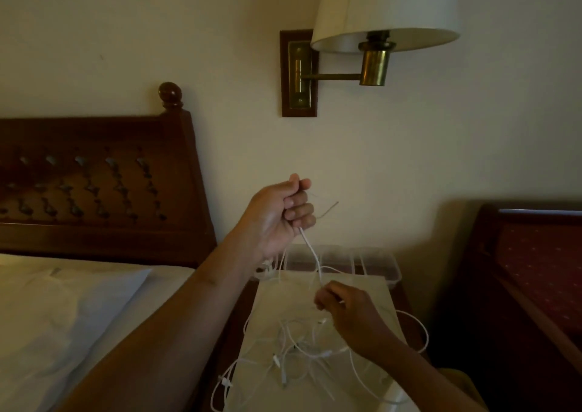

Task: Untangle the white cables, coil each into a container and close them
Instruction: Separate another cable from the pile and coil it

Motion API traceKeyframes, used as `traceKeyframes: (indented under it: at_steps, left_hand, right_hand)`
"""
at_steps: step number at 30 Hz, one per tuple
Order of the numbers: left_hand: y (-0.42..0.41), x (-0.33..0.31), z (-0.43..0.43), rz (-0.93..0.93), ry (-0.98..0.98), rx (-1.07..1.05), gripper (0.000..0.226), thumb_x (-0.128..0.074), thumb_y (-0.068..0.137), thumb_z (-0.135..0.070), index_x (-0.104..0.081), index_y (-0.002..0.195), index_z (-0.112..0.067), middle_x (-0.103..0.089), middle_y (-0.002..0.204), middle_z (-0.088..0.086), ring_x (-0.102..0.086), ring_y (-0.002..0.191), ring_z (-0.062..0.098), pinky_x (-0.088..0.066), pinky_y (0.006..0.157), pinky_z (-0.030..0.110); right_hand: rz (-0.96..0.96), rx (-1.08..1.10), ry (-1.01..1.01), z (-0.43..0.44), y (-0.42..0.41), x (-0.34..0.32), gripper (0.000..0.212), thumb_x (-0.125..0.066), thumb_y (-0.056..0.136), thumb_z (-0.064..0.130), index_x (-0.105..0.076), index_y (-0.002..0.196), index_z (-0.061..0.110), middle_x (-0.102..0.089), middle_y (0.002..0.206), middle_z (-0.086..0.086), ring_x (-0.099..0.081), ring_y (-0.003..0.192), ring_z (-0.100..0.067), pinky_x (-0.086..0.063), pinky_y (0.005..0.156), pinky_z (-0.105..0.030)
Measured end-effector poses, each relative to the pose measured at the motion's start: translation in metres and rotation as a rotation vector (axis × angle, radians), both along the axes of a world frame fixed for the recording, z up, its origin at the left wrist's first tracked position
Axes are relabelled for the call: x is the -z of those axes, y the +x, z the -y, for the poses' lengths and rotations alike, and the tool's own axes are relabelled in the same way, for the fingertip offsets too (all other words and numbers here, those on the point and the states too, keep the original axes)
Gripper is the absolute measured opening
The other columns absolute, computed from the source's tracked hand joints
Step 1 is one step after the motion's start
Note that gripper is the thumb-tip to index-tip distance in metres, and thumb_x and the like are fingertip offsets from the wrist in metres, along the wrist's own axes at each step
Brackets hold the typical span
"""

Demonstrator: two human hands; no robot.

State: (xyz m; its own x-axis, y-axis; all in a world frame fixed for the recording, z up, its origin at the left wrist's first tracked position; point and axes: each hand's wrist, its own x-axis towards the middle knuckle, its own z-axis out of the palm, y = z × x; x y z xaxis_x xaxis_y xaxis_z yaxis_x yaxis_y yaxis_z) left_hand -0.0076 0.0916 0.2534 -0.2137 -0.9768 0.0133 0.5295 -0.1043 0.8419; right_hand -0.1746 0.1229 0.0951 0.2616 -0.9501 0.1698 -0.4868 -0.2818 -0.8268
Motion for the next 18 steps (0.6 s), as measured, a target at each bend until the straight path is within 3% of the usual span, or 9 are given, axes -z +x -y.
traceKeyframes:
  at_steps: [2,4,6,8,12,15,18]
  left_hand:
    - [0.010,-0.006,0.002,0.150,-0.003,-0.051,0.027,-0.046,0.108,-0.024,-0.063,0.104,-0.003,-0.045,0.056,-0.002,-0.043,0.050,0.012,-0.042,0.051,0.026]
    - [0.017,0.002,0.003,0.435,-0.003,-0.040,0.043,-0.052,0.103,-0.036,-0.063,0.123,0.000,-0.065,0.081,0.009,-0.065,0.077,0.021,-0.056,0.073,0.036]
    - [0.018,0.022,0.003,0.683,-0.024,0.004,0.062,-0.040,0.104,-0.055,-0.062,0.132,-0.004,-0.071,0.115,0.012,-0.067,0.110,0.026,-0.054,0.098,0.046]
    - [0.010,0.043,-0.002,0.767,-0.079,0.033,0.069,-0.031,0.104,-0.063,-0.062,0.136,-0.011,-0.070,0.126,0.007,-0.063,0.121,0.023,-0.047,0.107,0.049]
    - [-0.013,0.086,-0.019,0.814,-0.290,0.084,0.030,-0.054,0.102,-0.048,-0.079,0.107,-0.033,-0.077,0.111,-0.009,-0.069,0.109,0.007,-0.050,0.098,0.037]
    - [-0.022,0.111,-0.030,0.913,-0.385,-0.082,0.020,-0.061,0.101,-0.022,-0.078,0.094,-0.015,-0.077,0.103,-0.003,-0.069,0.101,0.008,-0.054,0.096,0.040]
    - [-0.023,0.107,-0.033,0.754,-0.393,-0.267,0.023,-0.055,0.101,-0.004,-0.073,0.087,0.000,-0.074,0.089,0.015,-0.070,0.090,0.031,-0.058,0.088,0.049]
  right_hand:
    - [0.067,-0.006,0.019,0.007,-0.008,0.001,0.023,-0.053,0.104,0.020,-0.069,0.087,0.021,-0.071,0.081,0.003,-0.066,0.076,-0.009,-0.053,0.072,-0.019]
    - [0.259,0.016,0.060,0.014,-0.013,-0.011,0.025,-0.051,0.105,0.018,-0.071,0.091,0.015,-0.074,0.083,-0.003,-0.071,0.078,-0.018,-0.059,0.073,-0.029]
    - [0.500,0.065,0.119,0.020,-0.014,-0.032,0.027,-0.052,0.105,0.018,-0.073,0.090,0.010,-0.074,0.085,-0.013,-0.073,0.078,-0.028,-0.061,0.072,-0.037]
    - [0.666,0.098,0.180,0.025,-0.014,-0.057,0.025,-0.056,0.104,0.017,-0.076,0.091,0.007,-0.073,0.089,-0.020,-0.074,0.080,-0.033,-0.062,0.072,-0.041]
    - [0.702,0.125,0.228,0.036,-0.012,-0.095,0.019,-0.063,0.100,0.015,-0.079,0.094,0.006,-0.075,0.087,-0.012,-0.072,0.077,-0.024,-0.058,0.066,-0.032]
    - [0.615,0.179,0.197,0.042,-0.015,-0.114,0.018,-0.066,0.098,0.020,-0.079,0.096,0.008,-0.073,0.085,-0.006,-0.054,0.071,-0.017,-0.041,0.058,-0.027]
    - [0.564,0.174,0.247,0.038,-0.015,-0.112,0.027,-0.057,0.103,0.028,-0.076,0.103,0.008,-0.076,0.094,-0.008,-0.055,0.075,-0.021,-0.043,0.064,-0.031]
